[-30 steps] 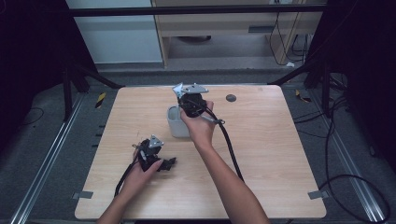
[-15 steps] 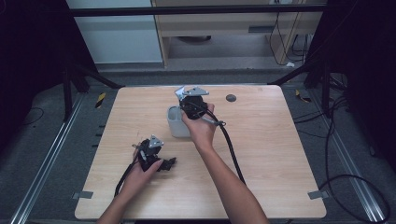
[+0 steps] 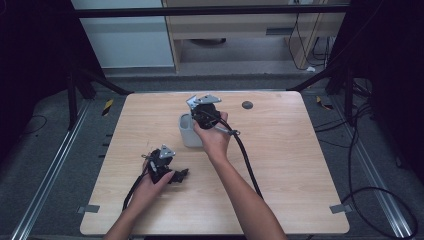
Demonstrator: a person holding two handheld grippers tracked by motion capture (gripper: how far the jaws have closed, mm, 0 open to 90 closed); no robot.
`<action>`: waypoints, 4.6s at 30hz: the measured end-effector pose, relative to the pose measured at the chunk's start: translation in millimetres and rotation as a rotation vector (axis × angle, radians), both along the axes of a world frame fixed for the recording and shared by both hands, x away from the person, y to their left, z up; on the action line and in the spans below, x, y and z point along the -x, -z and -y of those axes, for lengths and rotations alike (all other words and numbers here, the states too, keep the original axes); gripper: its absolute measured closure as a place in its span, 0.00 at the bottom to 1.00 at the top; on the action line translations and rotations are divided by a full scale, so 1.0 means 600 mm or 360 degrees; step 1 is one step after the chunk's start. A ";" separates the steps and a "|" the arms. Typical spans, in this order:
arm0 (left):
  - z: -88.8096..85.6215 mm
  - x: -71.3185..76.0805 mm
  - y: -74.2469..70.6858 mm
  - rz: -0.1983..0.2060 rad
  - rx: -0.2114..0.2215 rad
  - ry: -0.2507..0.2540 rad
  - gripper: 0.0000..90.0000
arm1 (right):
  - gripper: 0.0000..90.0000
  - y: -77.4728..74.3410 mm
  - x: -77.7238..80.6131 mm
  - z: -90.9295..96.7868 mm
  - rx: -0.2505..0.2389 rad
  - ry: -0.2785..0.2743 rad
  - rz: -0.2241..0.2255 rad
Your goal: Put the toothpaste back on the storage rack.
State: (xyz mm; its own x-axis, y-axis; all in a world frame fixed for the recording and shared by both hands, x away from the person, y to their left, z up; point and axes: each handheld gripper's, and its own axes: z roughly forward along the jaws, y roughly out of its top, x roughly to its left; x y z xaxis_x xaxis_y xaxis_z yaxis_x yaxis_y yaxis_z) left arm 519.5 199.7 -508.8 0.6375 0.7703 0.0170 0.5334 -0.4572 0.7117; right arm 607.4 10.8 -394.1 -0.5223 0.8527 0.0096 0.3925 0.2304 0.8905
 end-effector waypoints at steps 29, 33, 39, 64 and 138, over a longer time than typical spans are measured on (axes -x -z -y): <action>0.000 0.000 0.000 -0.0001 0.0000 0.0000 0.00 | 0.86 0.000 -0.001 0.000 0.0029 -0.0007 -0.0028; 0.000 0.000 0.000 -0.0001 0.0000 0.0000 0.00 | 0.86 -0.001 0.000 0.000 0.0028 -0.0008 -0.0031; 0.000 0.000 0.000 -0.0001 -0.0001 0.0000 0.00 | 0.85 -0.004 0.002 0.001 0.0018 -0.0012 -0.0032; 0.000 0.000 0.000 0.0002 0.0002 -0.0002 0.00 | 0.85 -0.026 0.024 0.027 0.0023 -0.0026 -0.0011; 0.000 0.000 0.000 -0.0001 -0.0003 0.0001 0.00 | 0.12 -0.018 0.068 0.313 0.0278 0.0174 -0.0104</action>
State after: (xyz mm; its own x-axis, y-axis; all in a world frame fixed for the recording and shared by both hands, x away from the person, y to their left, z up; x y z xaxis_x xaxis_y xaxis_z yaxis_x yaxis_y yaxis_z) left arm 519.5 199.8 -508.7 0.6382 0.7697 0.0181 0.5334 -0.4589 0.7105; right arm 566.4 -177.1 -383.2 -0.4300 0.8958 -0.1123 0.4793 0.3319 0.8125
